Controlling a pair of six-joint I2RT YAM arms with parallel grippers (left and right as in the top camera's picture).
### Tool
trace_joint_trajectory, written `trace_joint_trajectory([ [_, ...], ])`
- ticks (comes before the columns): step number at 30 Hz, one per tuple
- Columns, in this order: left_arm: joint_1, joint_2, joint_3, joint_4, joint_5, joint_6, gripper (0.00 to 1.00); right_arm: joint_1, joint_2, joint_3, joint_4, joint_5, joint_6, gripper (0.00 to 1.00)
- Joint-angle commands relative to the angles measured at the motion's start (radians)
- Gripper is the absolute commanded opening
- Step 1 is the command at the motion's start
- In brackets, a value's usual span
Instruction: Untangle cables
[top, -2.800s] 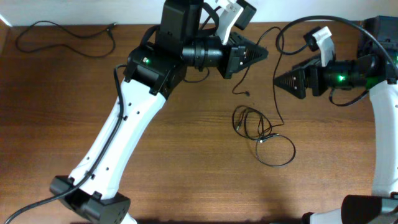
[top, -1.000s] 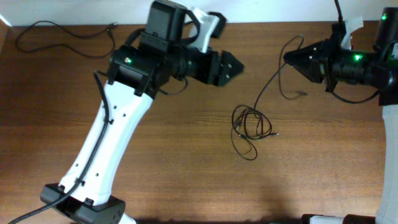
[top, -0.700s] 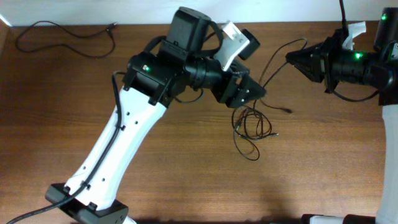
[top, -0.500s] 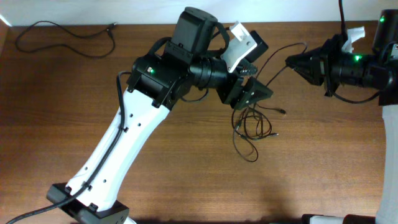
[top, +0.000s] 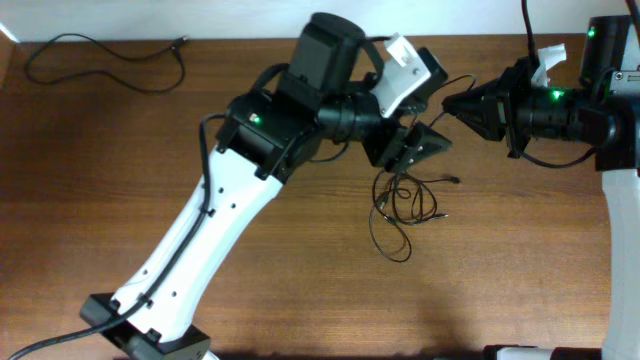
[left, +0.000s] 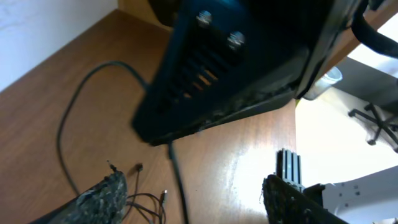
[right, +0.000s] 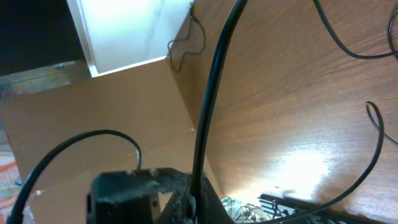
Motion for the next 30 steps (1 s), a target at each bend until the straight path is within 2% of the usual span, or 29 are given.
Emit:
trace_joint_trajectory([
  [1, -0.006, 0.031, 0.005, 0.007, -0.012, 0.002, 0.61, 0.005, -0.004, 0.014, 0.004, 0.002, 0.011, 0.04],
  [3, -0.006, 0.032, 0.005, 0.006, -0.013, 0.003, 0.49, 0.005, -0.004, 0.014, 0.004, 0.002, 0.011, 0.04],
  [4, -0.006, 0.032, 0.005, 0.005, -0.013, 0.003, 0.46, 0.005, -0.004, 0.014, 0.004, 0.002, 0.011, 0.04],
  [9, -0.006, 0.032, 0.005, -0.020, -0.121, 0.003, 0.37, 0.005, -0.004, 0.014, 0.004, 0.001, 0.011, 0.04],
  [22, -0.006, 0.032, 0.005, -0.016, -0.119, 0.002, 0.21, 0.005, -0.004, 0.014, 0.004, 0.028, 0.010, 0.04],
  [25, -0.006, 0.032, 0.005, 0.003, -0.115, 0.002, 0.06, 0.005, -0.004, 0.014, 0.004, 0.028, -0.007, 0.04],
  [27, -0.006, 0.031, 0.005, 0.016, -0.115, 0.002, 0.04, 0.005, -0.004, 0.014, 0.004, 0.029, -0.041, 0.04],
  [29, -0.006, 0.027, 0.005, 0.030, -0.112, 0.002, 0.05, 0.005, -0.004, 0.014, 0.001, 0.029, -0.072, 0.04],
  [30, -0.006, 0.026, 0.005, 0.034, -0.112, 0.002, 0.09, 0.005, -0.004, 0.014, 0.000, 0.028, -0.074, 0.04],
])
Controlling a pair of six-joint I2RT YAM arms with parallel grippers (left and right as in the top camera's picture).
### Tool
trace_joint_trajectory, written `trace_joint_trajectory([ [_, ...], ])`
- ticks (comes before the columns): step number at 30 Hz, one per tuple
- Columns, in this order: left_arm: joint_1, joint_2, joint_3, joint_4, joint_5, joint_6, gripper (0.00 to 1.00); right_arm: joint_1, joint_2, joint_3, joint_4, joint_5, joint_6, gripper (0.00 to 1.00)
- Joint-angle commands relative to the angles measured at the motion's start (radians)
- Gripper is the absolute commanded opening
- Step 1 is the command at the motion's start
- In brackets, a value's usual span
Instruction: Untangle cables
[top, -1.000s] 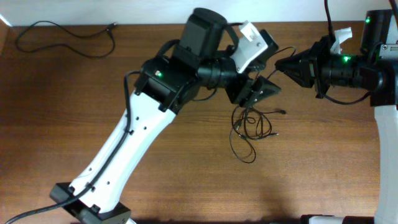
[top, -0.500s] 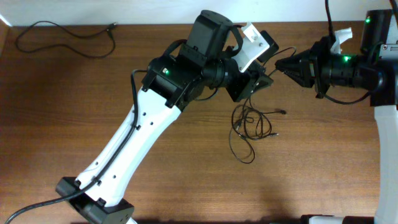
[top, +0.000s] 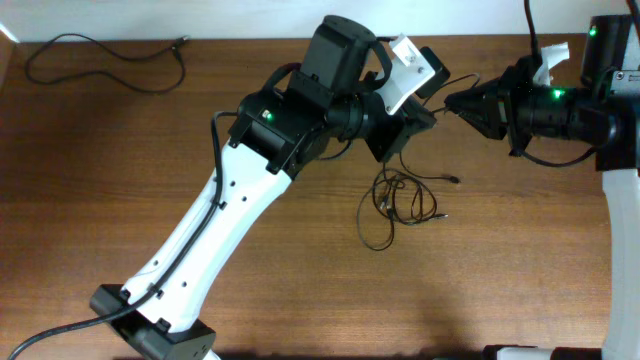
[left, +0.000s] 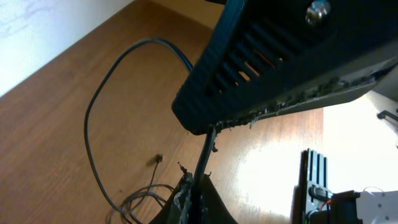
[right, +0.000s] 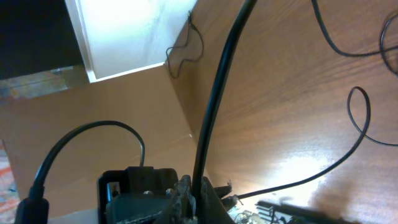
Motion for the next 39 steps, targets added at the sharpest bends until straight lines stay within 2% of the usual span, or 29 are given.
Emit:
trace_joint_trajectory([
  [1, 0.001, -0.004, 0.005, 0.029, -0.007, 0.005, 0.22, 0.005, -0.004, 0.014, -0.009, 0.002, -0.055, 0.04],
  [2, 0.001, -0.004, 0.005, 0.035, -0.007, 0.005, 0.31, 0.005, -0.004, 0.014, -0.009, 0.001, -0.055, 0.04],
  [3, 0.001, -0.004, 0.005, 0.037, -0.008, 0.006, 0.32, 0.005, -0.004, 0.014, -0.009, 0.001, -0.055, 0.04],
  [6, 0.001, -0.004, 0.005, 0.041, -0.007, 0.005, 0.21, 0.005, -0.004, 0.014, -0.009, 0.001, -0.055, 0.04],
  [12, 0.001, -0.004, 0.005, 0.043, -0.007, 0.005, 0.27, 0.005, -0.004, 0.014, -0.009, 0.001, -0.054, 0.04],
  [13, 0.001, -0.004, 0.005, 0.042, -0.007, 0.005, 0.25, 0.005, -0.004, 0.014, -0.009, 0.001, -0.054, 0.04],
  [15, 0.001, -0.004, 0.005, 0.043, -0.007, 0.006, 0.08, 0.005, -0.004, 0.014, -0.009, 0.001, -0.054, 0.04],
  [17, 0.001, -0.004, 0.005, 0.044, -0.007, 0.005, 0.00, 0.005, -0.004, 0.014, -0.009, 0.002, -0.055, 0.04],
  [20, 0.001, -0.006, 0.006, 0.056, -0.003, 0.004, 0.00, 0.005, -0.004, 0.014, -0.009, 0.039, -0.061, 0.04],
  [22, 0.006, -0.021, 0.008, 0.088, -0.003, -0.054, 0.00, 0.005, -0.004, 0.014, -0.010, 0.104, -0.063, 0.04],
  [24, 0.011, -0.037, 0.012, 0.107, -0.003, -0.070, 0.00, 0.005, -0.004, 0.014, -0.009, 0.117, -0.076, 0.10],
  [25, 0.014, -0.050, 0.016, 0.112, -0.003, -0.071, 0.00, 0.005, -0.004, 0.014, -0.009, 0.119, -0.093, 0.26],
  [27, 0.019, -0.076, 0.023, 0.122, -0.003, -0.071, 0.00, 0.005, -0.004, 0.014, -0.008, 0.137, -0.138, 0.72],
  [28, 0.019, -0.092, 0.028, 0.127, -0.004, -0.071, 0.00, 0.005, -0.004, 0.014, -0.009, 0.156, -0.181, 0.85],
  [30, 0.019, -0.116, 0.041, 0.142, -0.004, -0.071, 0.00, 0.005, -0.004, 0.014, -0.009, 0.167, -0.230, 0.98],
  [32, 0.021, -0.136, 0.059, 0.154, -0.024, -0.070, 0.00, 0.005, -0.004, 0.014, -0.018, 0.167, -0.250, 0.98],
  [39, 0.056, -0.181, 0.104, 0.177, -0.233, -0.070, 0.00, 0.005, -0.004, 0.014, -0.064, 0.167, -0.312, 0.99],
])
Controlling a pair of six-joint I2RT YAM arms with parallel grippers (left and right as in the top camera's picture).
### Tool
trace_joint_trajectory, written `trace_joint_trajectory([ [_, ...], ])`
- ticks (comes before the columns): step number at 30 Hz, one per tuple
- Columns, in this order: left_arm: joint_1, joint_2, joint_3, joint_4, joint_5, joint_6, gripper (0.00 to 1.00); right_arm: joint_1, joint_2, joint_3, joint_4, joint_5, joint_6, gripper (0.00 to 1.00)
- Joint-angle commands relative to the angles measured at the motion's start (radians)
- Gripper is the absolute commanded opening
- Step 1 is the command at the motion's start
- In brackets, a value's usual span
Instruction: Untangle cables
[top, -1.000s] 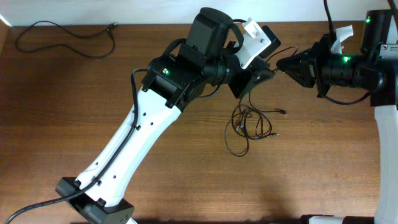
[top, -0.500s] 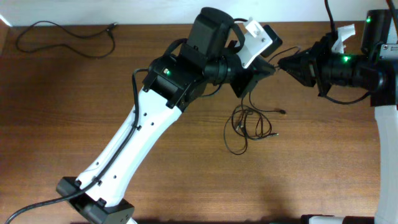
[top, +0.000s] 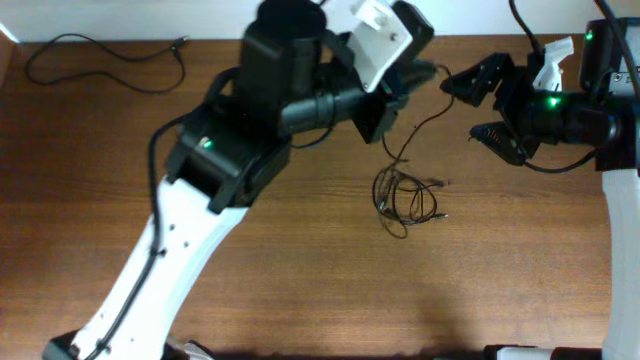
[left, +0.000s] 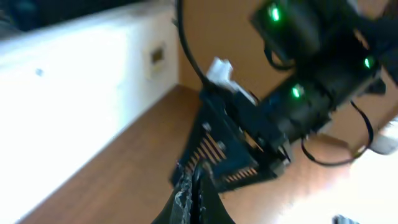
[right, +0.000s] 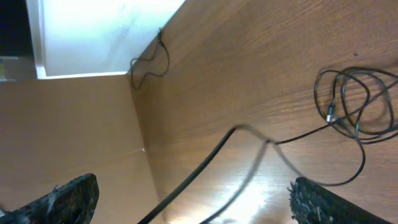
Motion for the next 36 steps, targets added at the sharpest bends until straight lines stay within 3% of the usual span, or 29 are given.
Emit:
trace_joint_trajectory([
  [1, 0.052, -0.045, 0.041, 0.034, -0.146, -0.013, 0.00, 0.005, -0.004, 0.014, -0.013, 0.016, -0.087, 0.99],
  [9, 0.187, -0.050, 0.174, 0.041, -0.095, -0.044, 0.00, 0.005, -0.004, 0.014, -0.041, 0.047, -0.089, 0.99],
  [16, 0.204, -0.050, 0.255, 0.086, -0.093, -0.047, 0.00, 0.005, -0.004, 0.014, -0.042, 0.061, -0.089, 0.98],
  [22, 0.204, -0.050, 0.255, 0.142, -0.086, -0.275, 0.00, 0.005, -0.004, 0.014, -0.042, 0.139, -0.089, 0.99],
  [29, 0.204, -0.050, 0.255, 0.316, 0.070, -0.472, 0.00, 0.005, 0.023, 0.013, -0.086, 0.390, -0.089, 0.98],
  [36, 0.205, -0.043, 0.255, 0.351, 0.060, -0.461, 0.00, 0.005, 0.073, 0.013, -0.132, 0.400, -0.122, 0.99],
])
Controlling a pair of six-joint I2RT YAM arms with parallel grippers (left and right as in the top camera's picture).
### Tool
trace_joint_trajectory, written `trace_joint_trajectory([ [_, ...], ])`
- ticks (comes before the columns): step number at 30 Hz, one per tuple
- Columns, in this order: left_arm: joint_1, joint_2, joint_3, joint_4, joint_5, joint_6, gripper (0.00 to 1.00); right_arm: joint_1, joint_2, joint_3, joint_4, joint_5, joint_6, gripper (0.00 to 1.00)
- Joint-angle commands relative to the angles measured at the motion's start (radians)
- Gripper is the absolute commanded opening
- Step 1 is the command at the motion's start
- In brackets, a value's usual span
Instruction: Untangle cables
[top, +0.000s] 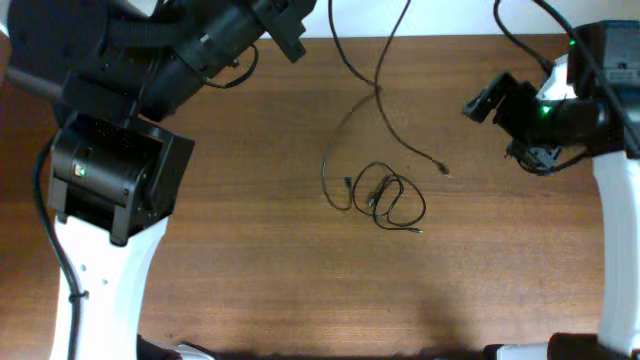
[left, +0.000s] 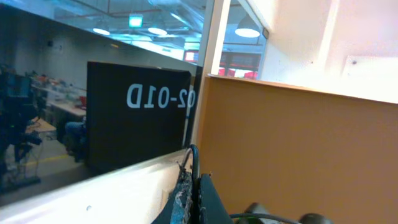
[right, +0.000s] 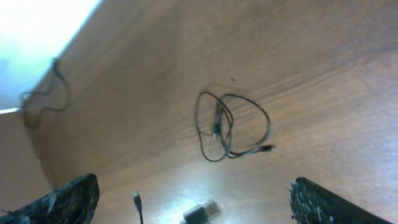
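Observation:
A thin black cable (top: 383, 95) drops from beyond the overhead view's top edge to a free plug (top: 443, 170) near the table. A blurred strand runs from it toward a small black coil of cable (top: 387, 200) lying mid-table, also the coil (right: 230, 127) in the right wrist view. My left gripper (left: 196, 179) is raised high, facing the room, shut on this thin cable. My right gripper (top: 497, 100) stands open right of the coil with nothing in it. A small plug (right: 137, 200) and a blurred connector (right: 202, 213) show between its fingers.
The wooden table (top: 250, 260) carries the coil. A second loose black cable (right: 40, 99) lies far off by the table's back edge; in the overhead view my left arm (top: 120, 150) covers that corner. A white wall borders the back.
My left gripper, still shut on the cable, has gone from just above the coil to high over the table's back. The cable now hangs long with one end free. My open right gripper is farther right.
First my right gripper was shut on a strand above the tangle, with the left open beside it. Then both were shut on that strand. Then the right was open and the left held it higher. Now the strand hangs from the raised left gripper, leaving a smaller coil.

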Motion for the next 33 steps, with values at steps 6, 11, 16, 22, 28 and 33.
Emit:
trace_joint_trajectory([
  [6, 0.025, 0.044, 0.014, -0.073, -0.054, 0.075, 0.00, 0.005, 0.020, 0.013, -0.006, 0.037, -0.023, 0.99],
  [11, 0.114, 0.110, 0.014, -0.078, -0.064, 0.127, 0.00, 0.005, 0.020, 0.013, -0.011, 0.037, -0.025, 0.99],
  [16, 0.232, 0.215, 0.014, -0.061, -0.064, 0.128, 0.00, 0.005, 0.020, 0.013, -0.012, 0.037, -0.042, 0.99],
  [22, 0.307, 0.332, 0.014, -0.047, -0.061, 0.134, 0.00, 0.005, 0.020, 0.013, -0.011, 0.037, -0.041, 0.98],
  [28, 0.321, 0.395, 0.014, -0.010, -0.007, 0.134, 0.00, 0.005, 0.020, 0.013, -0.011, 0.037, -0.041, 0.99],
  [33, 0.323, 0.407, 0.014, -0.041, 0.042, 0.134, 0.00, 0.005, 0.021, 0.013, -0.008, 0.037, -0.041, 0.98],
])
